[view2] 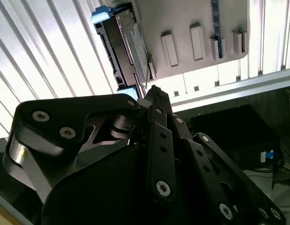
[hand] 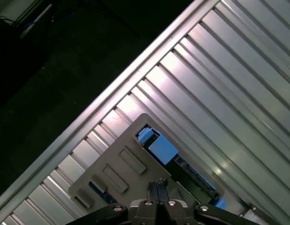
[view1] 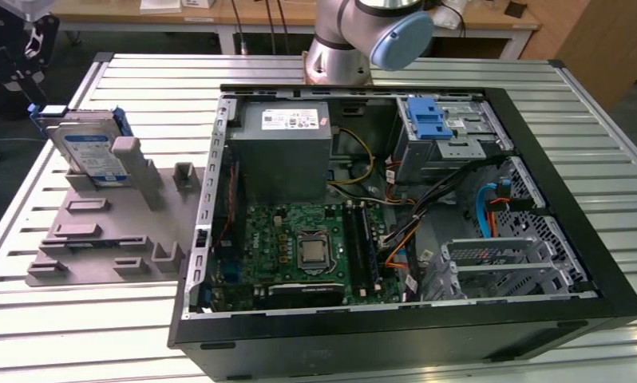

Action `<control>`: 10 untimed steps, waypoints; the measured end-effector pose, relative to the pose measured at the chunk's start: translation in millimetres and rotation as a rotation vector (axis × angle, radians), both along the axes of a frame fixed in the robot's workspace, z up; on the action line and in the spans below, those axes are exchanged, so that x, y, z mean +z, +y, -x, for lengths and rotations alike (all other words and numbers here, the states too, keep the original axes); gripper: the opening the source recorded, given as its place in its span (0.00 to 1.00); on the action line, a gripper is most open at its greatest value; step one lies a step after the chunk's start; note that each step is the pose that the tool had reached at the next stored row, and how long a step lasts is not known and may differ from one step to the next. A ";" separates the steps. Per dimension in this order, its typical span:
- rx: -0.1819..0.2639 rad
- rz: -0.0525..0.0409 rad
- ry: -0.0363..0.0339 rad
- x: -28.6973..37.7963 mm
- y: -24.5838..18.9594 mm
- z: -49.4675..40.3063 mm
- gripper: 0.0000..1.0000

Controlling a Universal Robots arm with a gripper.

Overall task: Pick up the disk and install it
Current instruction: 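Pick up the disk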

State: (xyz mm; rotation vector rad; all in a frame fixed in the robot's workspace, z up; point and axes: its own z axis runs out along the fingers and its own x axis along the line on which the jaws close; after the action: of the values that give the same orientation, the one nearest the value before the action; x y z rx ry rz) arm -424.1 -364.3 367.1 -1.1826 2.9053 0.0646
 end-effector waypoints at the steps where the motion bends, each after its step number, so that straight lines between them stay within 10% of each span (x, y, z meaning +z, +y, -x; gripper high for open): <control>1: 0.018 0.0000 0.0000 -0.2 0.0 0.0 0.11; 10: 0.182 0.0000 0.0000 -1.5 0.0 0.0 0.11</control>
State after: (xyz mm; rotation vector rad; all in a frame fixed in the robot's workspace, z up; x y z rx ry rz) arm -424.1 -364.3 365.7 -1.4432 2.7892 0.0650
